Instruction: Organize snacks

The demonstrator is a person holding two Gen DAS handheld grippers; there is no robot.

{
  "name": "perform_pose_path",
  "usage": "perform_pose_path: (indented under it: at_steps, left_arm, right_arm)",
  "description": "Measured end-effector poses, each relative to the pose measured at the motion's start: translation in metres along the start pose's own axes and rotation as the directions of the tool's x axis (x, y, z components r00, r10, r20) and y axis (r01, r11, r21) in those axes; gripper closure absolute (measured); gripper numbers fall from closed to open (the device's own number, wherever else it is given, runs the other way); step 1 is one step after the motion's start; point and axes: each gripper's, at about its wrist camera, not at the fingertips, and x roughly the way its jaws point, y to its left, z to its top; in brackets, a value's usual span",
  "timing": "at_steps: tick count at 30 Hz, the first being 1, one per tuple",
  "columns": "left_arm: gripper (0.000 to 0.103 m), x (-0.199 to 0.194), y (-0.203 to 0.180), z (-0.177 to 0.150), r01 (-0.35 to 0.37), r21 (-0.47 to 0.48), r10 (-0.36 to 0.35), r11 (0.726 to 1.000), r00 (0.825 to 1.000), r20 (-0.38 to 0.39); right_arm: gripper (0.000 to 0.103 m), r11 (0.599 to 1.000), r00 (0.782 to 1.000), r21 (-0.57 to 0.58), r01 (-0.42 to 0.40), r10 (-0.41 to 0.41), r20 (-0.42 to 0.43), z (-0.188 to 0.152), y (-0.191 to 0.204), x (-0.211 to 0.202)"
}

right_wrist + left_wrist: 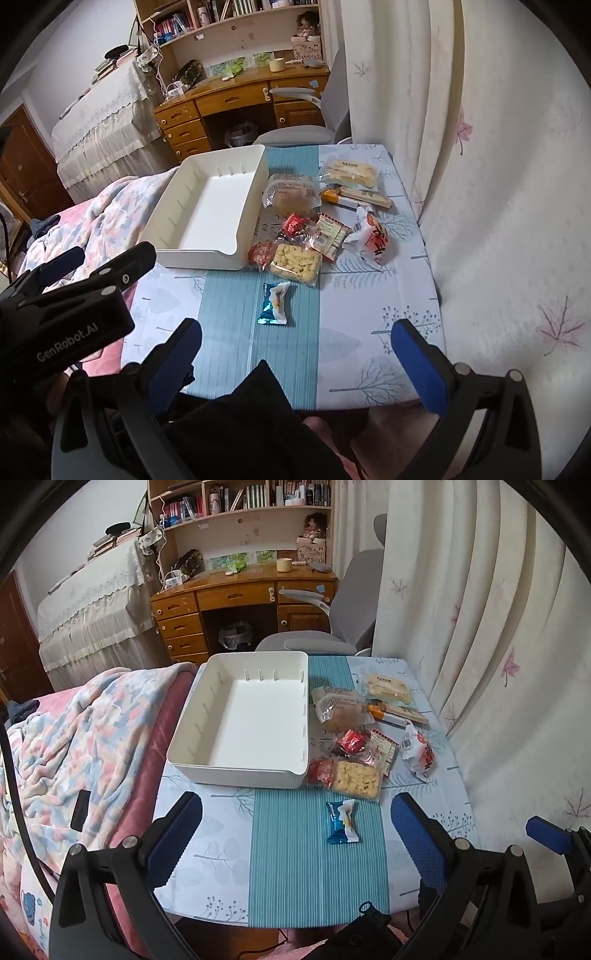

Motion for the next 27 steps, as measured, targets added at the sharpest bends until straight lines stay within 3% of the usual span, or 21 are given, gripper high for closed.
perform_pose_path:
  at_steps: [17,27]
  left_arm:
    - [0.001,0.009,0.009,-0.001,-0.009,-0.006,0.008,1.0,0.998,-0.057]
    - [0.001,0.023,0.018,0.002,0.029,0.0,-0.029,1.0,0.994,-0.106]
  right_arm:
    - [0.0,0.999,0.999,-0.004,0.035,-0.035,-0.038,0.002,0.003,0.005]
    - [0.0,0.996,0.995,0.016,0.087,-0.086,-0.044,0.007,0.006,0.009]
